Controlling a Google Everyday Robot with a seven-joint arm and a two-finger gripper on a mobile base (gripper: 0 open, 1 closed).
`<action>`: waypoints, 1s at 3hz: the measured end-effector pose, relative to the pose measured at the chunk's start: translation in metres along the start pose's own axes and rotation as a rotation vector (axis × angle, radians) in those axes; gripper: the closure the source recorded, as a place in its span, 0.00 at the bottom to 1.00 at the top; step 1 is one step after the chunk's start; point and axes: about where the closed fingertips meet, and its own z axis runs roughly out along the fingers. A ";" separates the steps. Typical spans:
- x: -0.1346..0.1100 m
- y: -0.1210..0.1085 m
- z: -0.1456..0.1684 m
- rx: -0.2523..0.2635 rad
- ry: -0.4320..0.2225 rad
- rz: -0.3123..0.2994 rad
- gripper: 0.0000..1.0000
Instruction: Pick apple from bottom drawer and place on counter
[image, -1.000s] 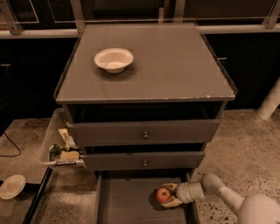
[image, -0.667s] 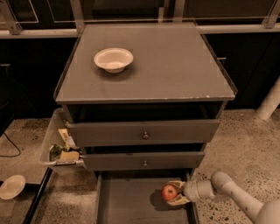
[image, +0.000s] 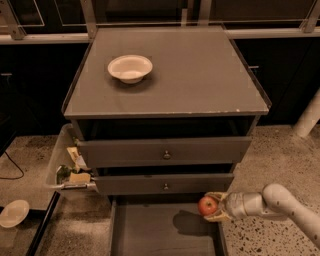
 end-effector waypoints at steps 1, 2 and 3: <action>-0.011 -0.009 -0.011 0.011 0.014 -0.014 1.00; -0.005 -0.002 -0.001 -0.018 0.000 0.009 1.00; -0.021 0.004 -0.001 -0.057 -0.015 -0.002 1.00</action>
Offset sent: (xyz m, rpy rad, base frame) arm -0.0019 0.0040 -0.0070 0.0200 0.0546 0.0179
